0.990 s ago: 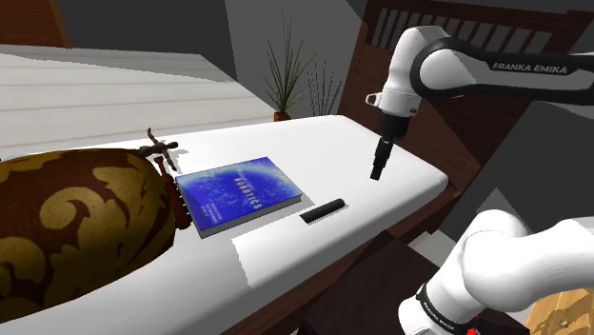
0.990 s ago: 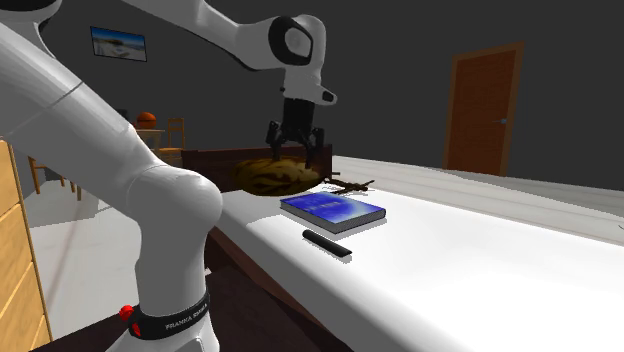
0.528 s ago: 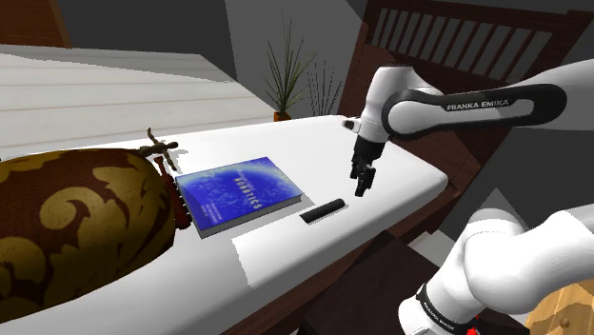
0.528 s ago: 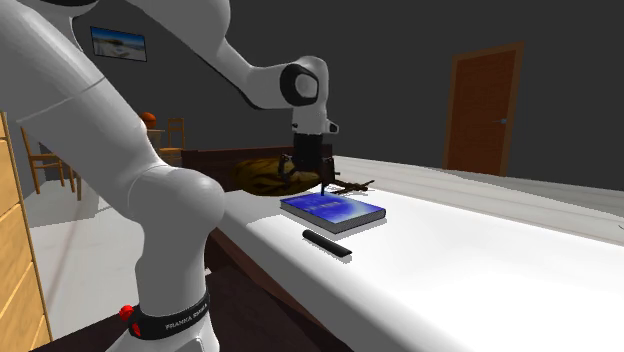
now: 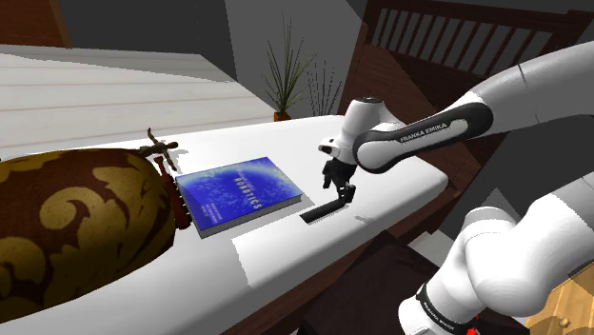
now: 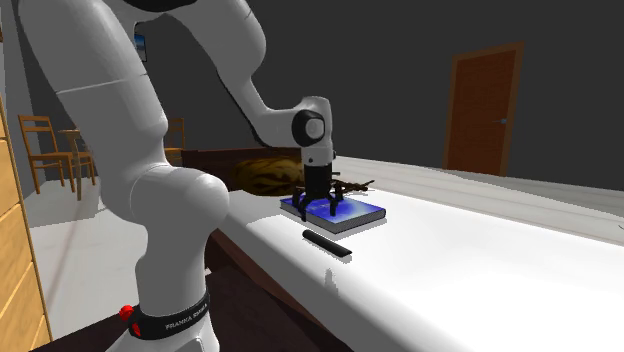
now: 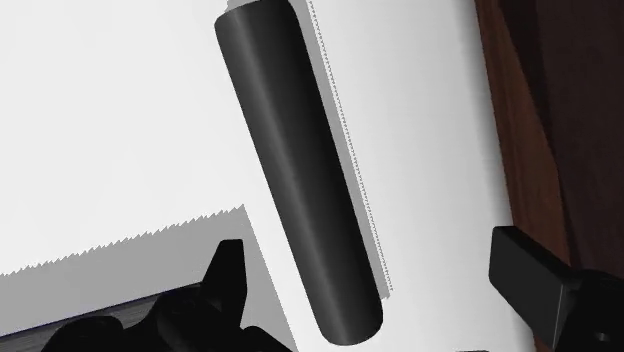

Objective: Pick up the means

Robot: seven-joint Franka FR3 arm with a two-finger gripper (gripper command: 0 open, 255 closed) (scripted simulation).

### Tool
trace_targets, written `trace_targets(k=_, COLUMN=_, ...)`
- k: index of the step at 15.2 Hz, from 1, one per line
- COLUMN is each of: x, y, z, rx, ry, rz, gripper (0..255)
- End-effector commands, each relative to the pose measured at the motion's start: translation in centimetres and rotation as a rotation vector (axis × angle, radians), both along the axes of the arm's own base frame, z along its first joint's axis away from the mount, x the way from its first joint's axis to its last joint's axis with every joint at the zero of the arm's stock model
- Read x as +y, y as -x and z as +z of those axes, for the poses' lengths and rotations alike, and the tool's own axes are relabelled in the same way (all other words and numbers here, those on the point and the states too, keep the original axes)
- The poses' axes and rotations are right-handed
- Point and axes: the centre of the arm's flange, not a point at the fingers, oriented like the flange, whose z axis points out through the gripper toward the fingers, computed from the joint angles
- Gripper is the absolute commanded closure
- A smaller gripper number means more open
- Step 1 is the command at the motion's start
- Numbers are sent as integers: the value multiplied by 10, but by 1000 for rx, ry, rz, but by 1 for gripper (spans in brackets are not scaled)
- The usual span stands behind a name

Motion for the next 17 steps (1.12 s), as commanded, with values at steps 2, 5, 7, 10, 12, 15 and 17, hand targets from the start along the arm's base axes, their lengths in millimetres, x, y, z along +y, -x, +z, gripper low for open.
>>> trace_targets(k=2, x=10, y=-15, z=-34, rx=-41, ry=13, rz=169, gripper=0)
trace_targets(k=5, x=10, y=-16, z=-47, rx=-43, ry=14, rz=180, gripper=0)
trace_targets(k=7, x=10, y=-16, z=-57, rx=-43, ry=14, rz=180, gripper=0)
trace_targets(k=10, x=10, y=-16, z=-76, rx=-43, ry=14, rz=180, gripper=0)
trace_targets(k=12, x=10, y=-16, z=-76, rx=-43, ry=14, rz=180, gripper=0)
trace_targets(k=15, x=10, y=-17, z=-77, rx=-43, ry=14, rz=180, gripper=255)
trace_targets(k=17, x=10, y=-17, z=-76, rx=-43, ry=14, rz=180, gripper=255)
